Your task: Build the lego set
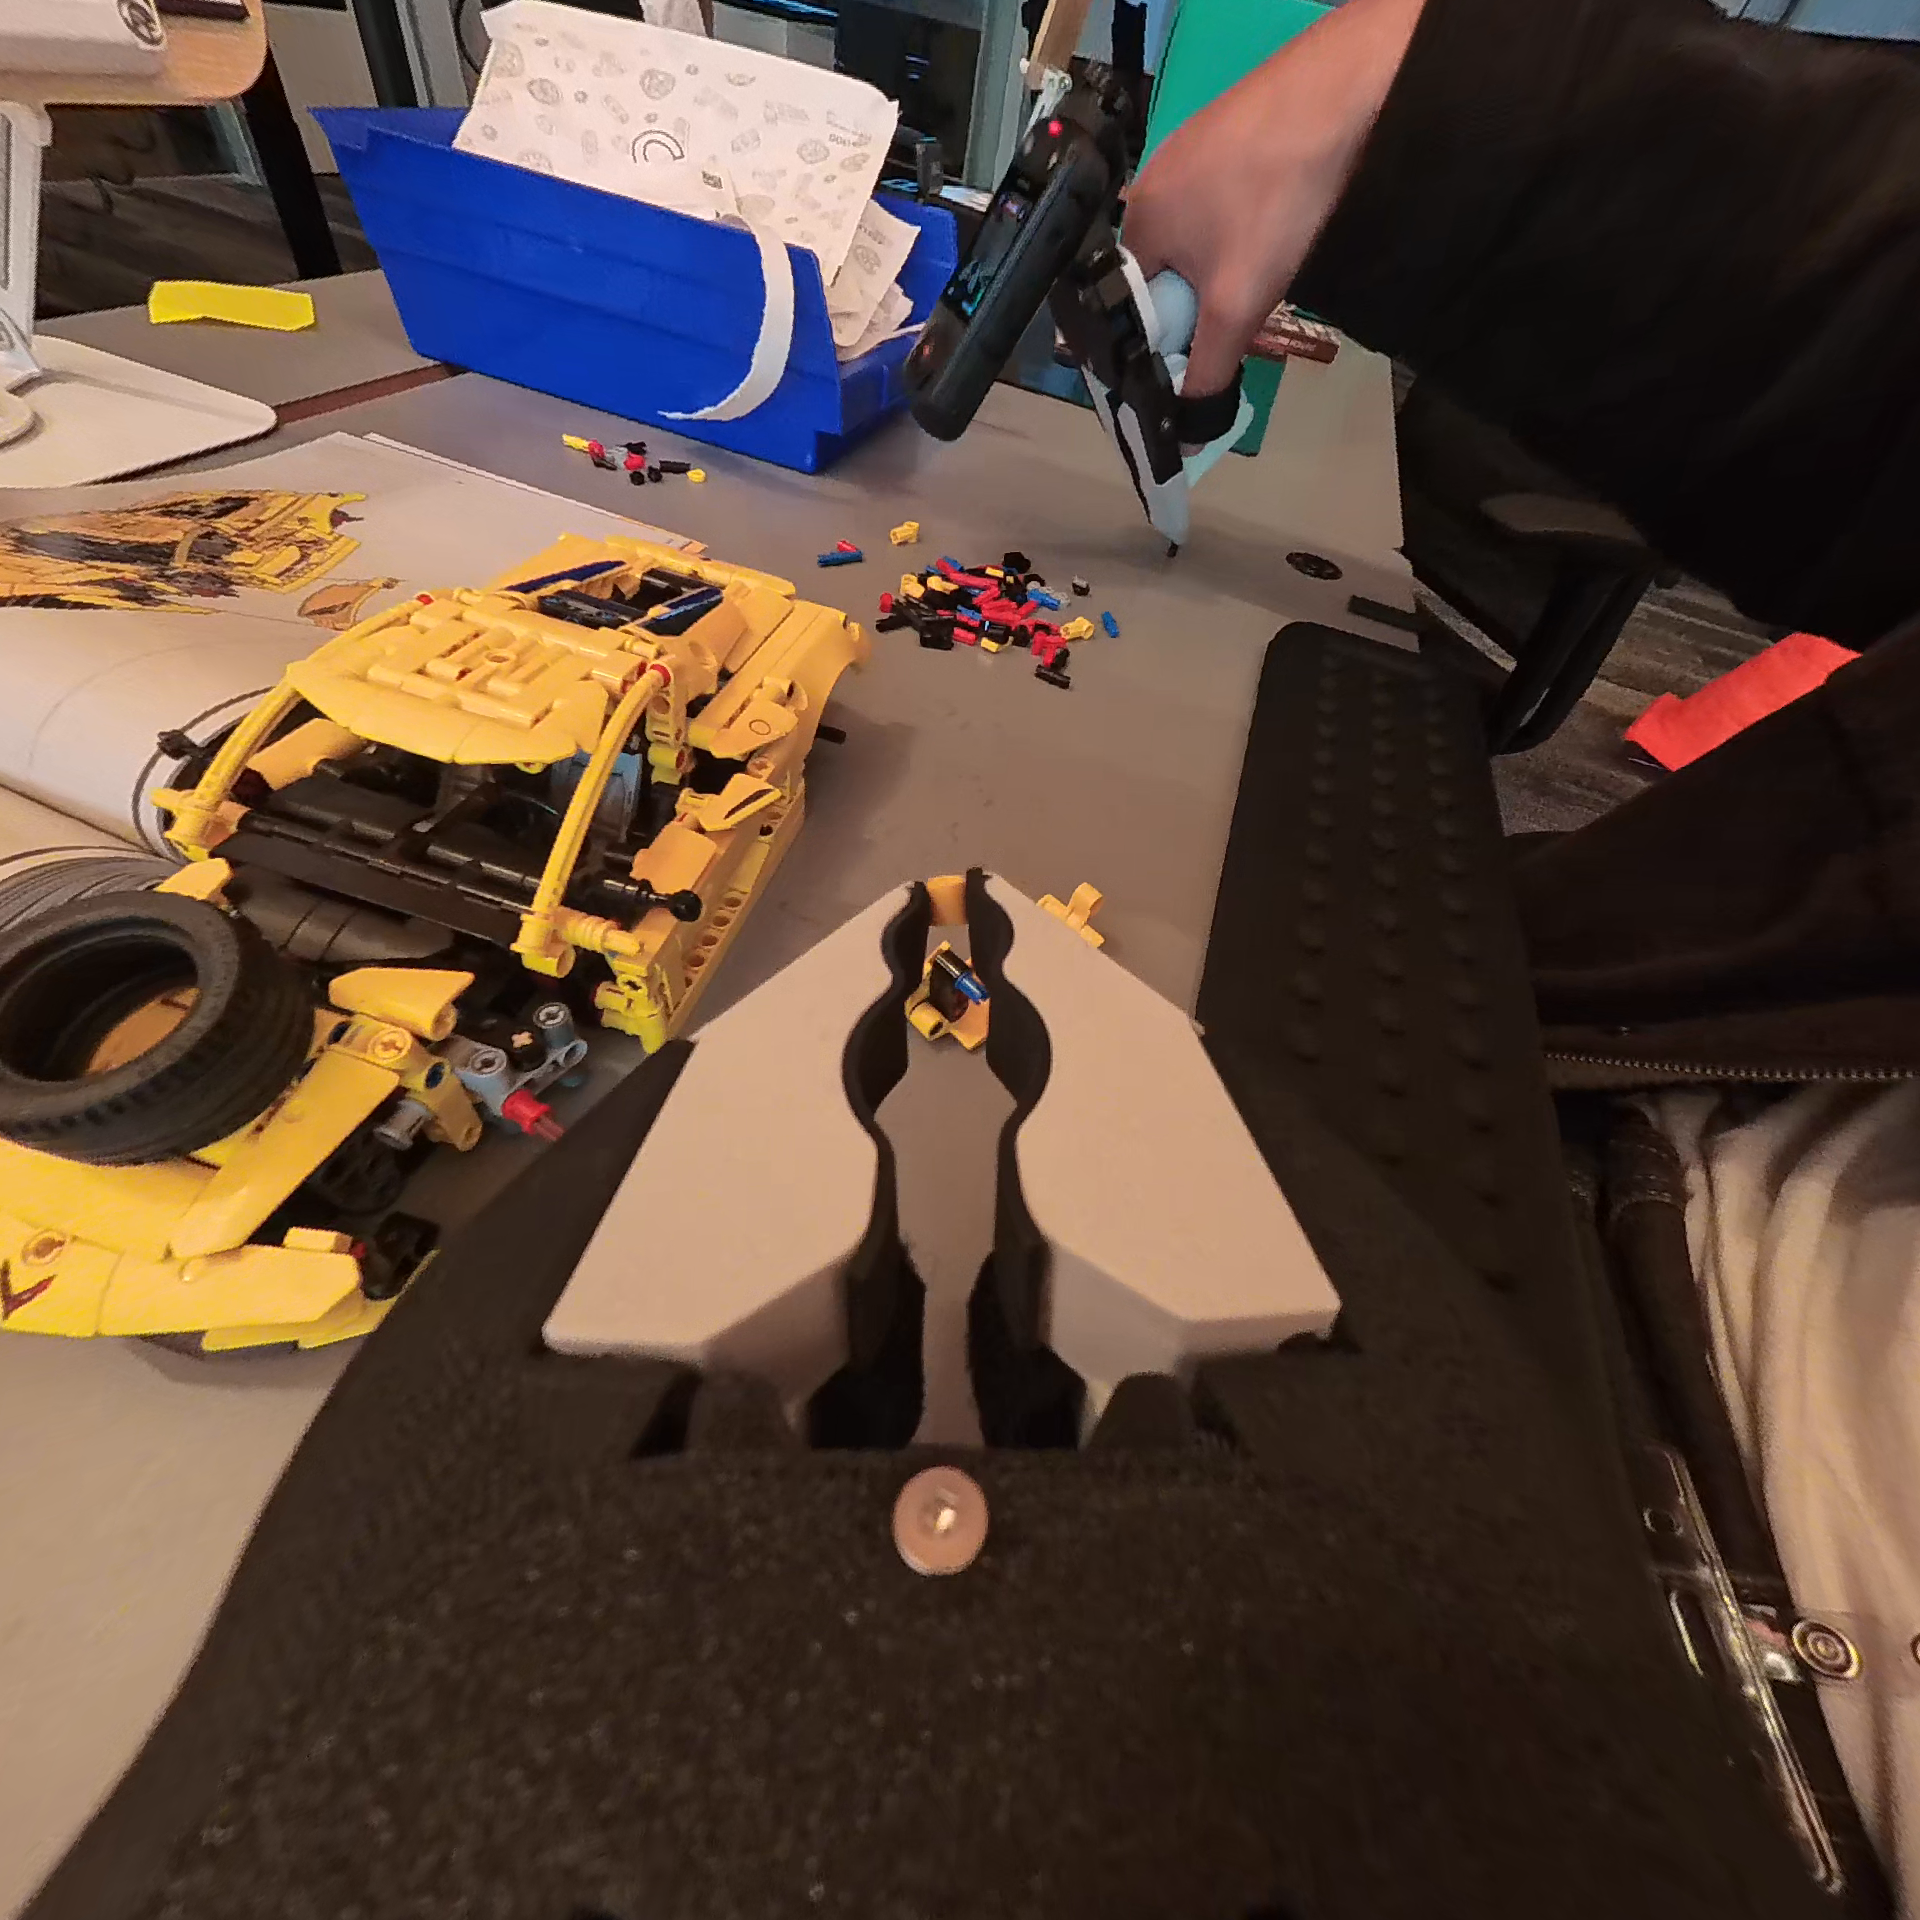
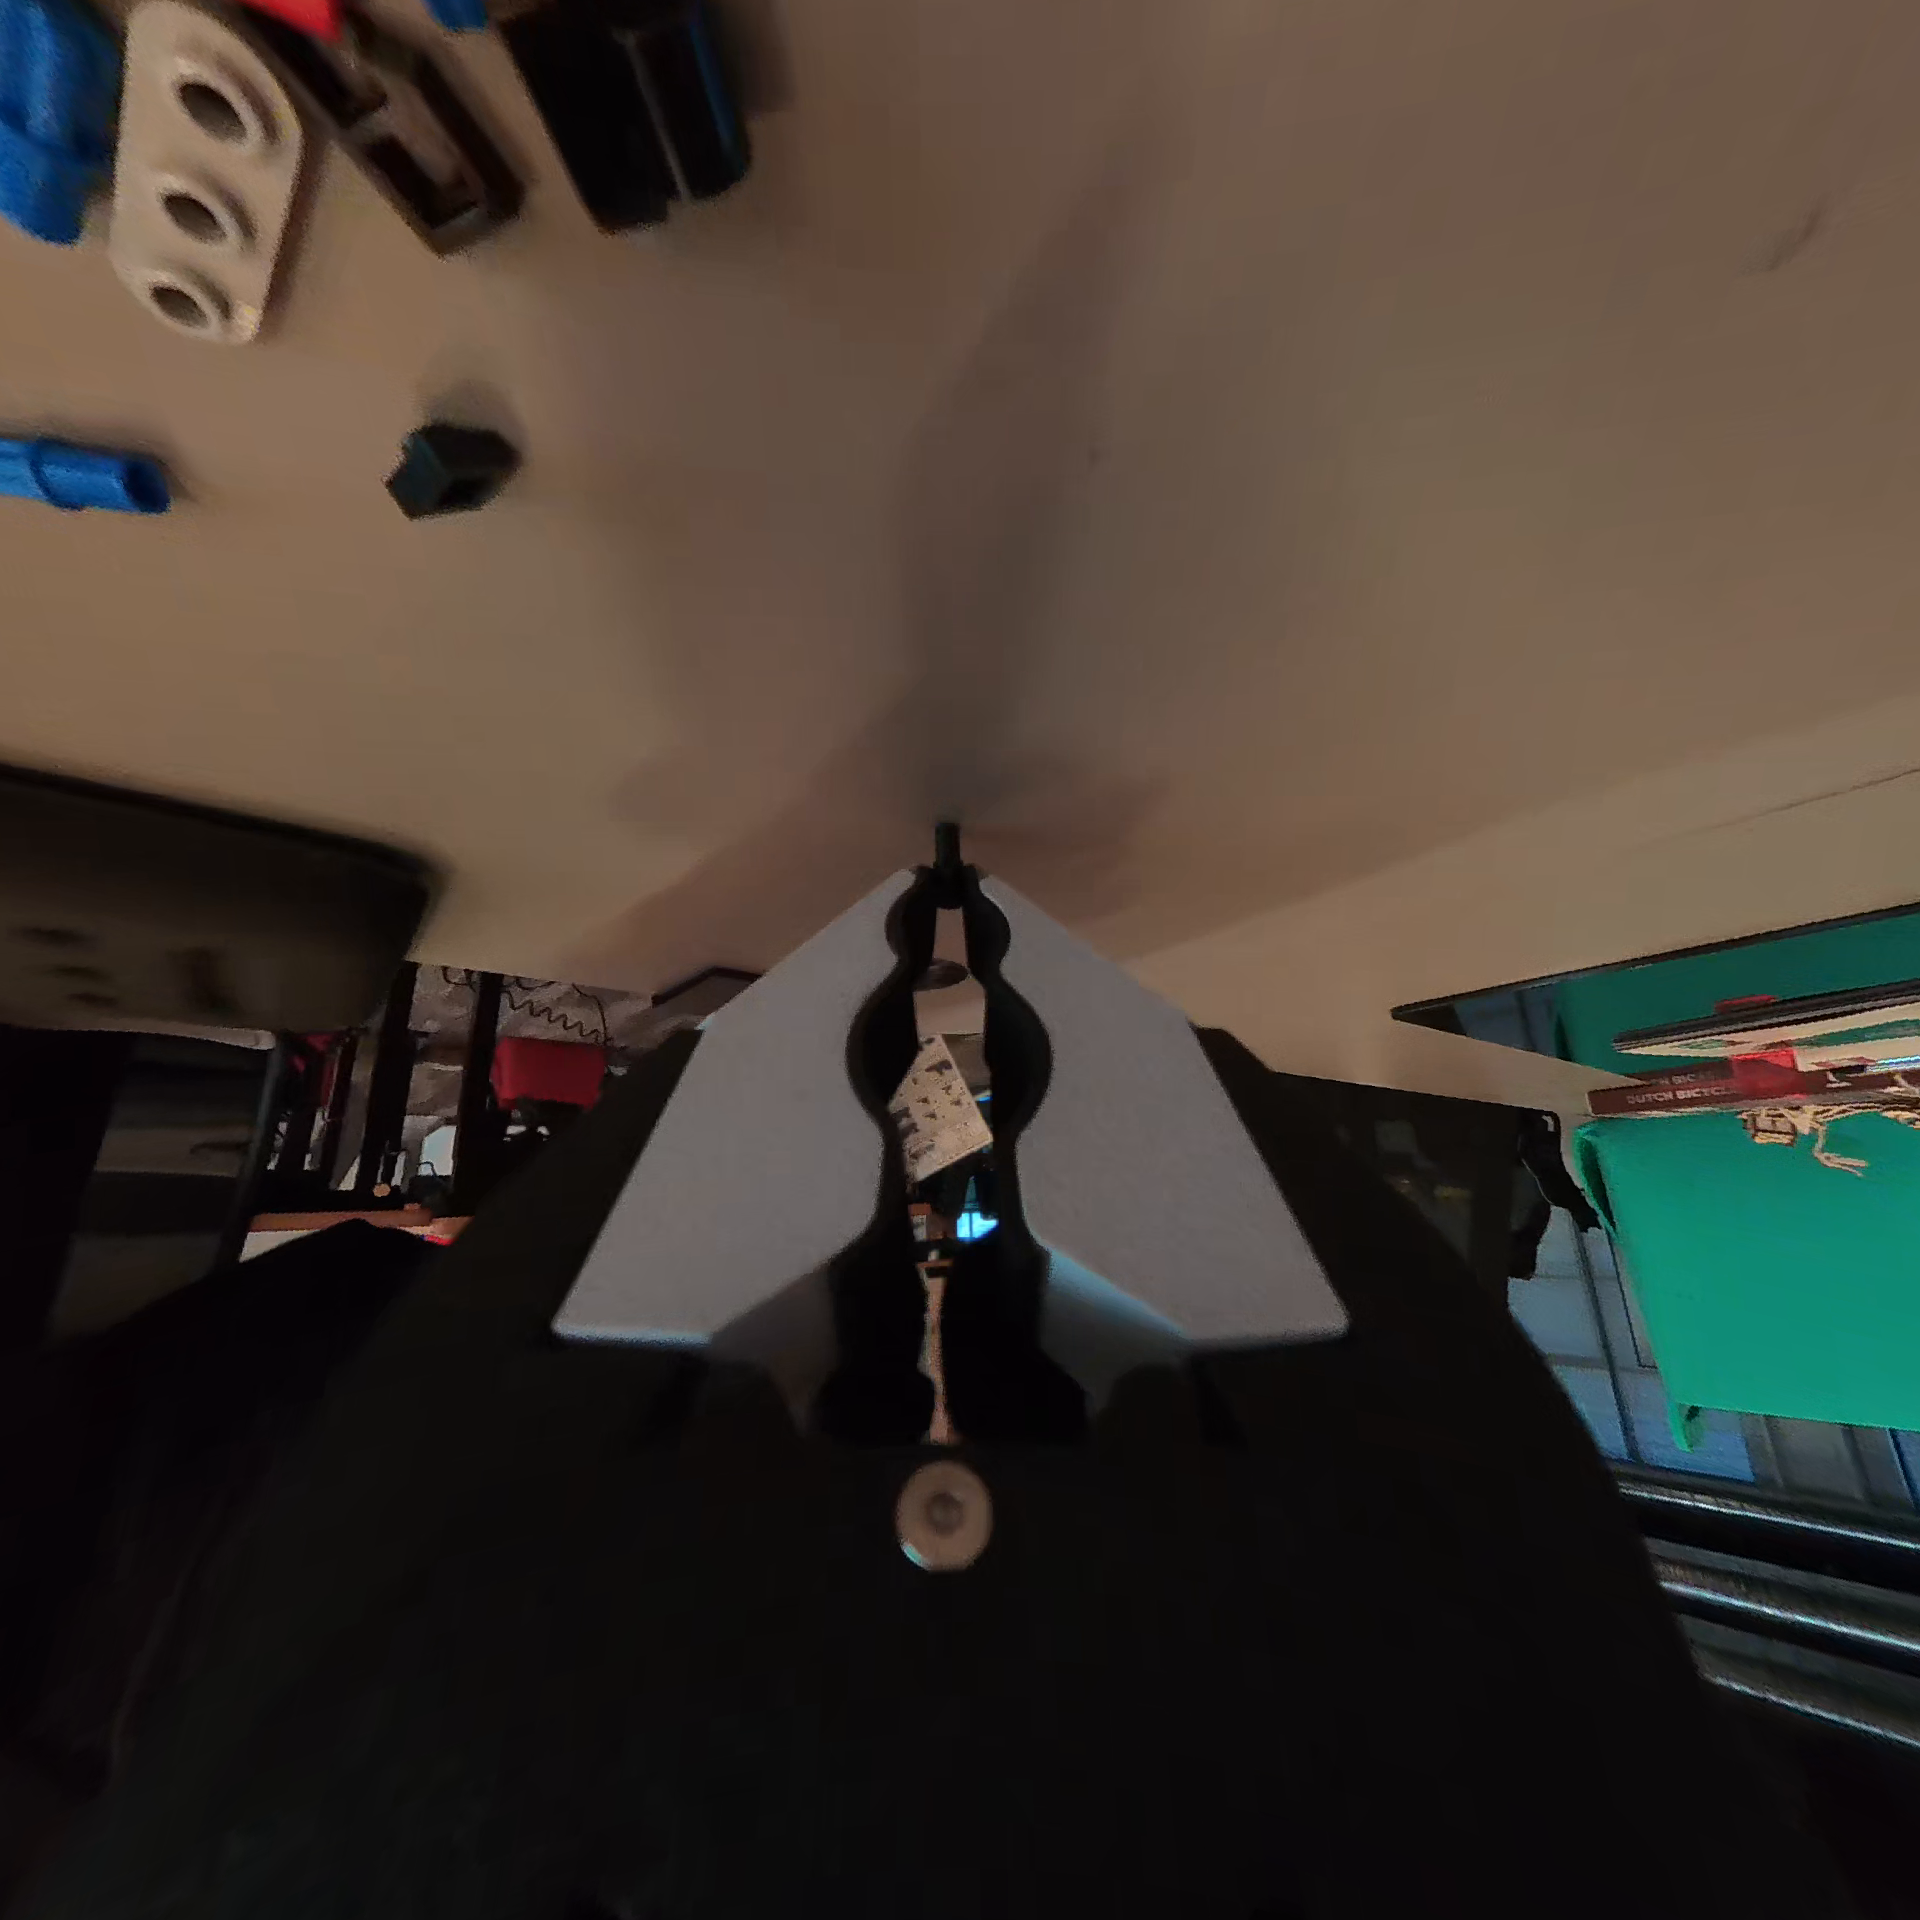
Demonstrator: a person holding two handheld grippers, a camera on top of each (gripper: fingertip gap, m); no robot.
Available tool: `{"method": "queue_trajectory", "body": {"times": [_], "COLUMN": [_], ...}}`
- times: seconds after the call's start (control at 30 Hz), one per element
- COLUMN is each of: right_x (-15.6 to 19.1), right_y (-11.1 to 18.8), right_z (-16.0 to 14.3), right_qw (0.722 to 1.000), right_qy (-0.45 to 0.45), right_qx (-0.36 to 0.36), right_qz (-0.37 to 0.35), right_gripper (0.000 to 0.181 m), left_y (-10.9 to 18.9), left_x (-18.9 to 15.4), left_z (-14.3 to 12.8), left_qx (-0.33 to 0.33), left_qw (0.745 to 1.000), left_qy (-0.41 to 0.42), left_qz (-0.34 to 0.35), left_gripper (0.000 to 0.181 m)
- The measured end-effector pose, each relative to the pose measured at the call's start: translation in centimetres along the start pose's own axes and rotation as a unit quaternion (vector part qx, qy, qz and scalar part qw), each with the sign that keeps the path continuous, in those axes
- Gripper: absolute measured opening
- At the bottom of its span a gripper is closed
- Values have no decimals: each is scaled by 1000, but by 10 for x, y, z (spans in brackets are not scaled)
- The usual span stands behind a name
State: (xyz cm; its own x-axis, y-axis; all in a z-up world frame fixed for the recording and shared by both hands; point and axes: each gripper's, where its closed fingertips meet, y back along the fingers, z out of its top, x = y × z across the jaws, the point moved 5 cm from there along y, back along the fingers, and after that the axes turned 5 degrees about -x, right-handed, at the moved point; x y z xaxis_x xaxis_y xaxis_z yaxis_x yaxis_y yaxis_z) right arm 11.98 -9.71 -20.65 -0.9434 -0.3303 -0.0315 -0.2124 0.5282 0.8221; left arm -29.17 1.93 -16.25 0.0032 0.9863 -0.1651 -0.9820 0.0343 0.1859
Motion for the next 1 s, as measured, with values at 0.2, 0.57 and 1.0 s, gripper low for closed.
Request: {"method": "queue_trajectory", "body": {"times": [0.2, 0.57, 1.0], "right_x": [1, -3, 1], "right_y": [1, -1, 2], "right_z": [1, 0, -1], "right_qw": [1000, 1000, 999], "right_qy": [12, 16, 20], "right_qx": [5, -4, -22], "right_qz": [-6, -18, -13], "right_gripper": [3, 11, 9], "left_y": [0, 1, 0], "left_x": [0, 1, 0], "left_z": [0, 1, 0], "left_qx": [1, -4, 0], "left_qw": [1000, 1000, 1000], "left_qy": [-1, -7, -9], "left_qz": [0, 9, 9], "left_gripper": [7, 7, 7]}}
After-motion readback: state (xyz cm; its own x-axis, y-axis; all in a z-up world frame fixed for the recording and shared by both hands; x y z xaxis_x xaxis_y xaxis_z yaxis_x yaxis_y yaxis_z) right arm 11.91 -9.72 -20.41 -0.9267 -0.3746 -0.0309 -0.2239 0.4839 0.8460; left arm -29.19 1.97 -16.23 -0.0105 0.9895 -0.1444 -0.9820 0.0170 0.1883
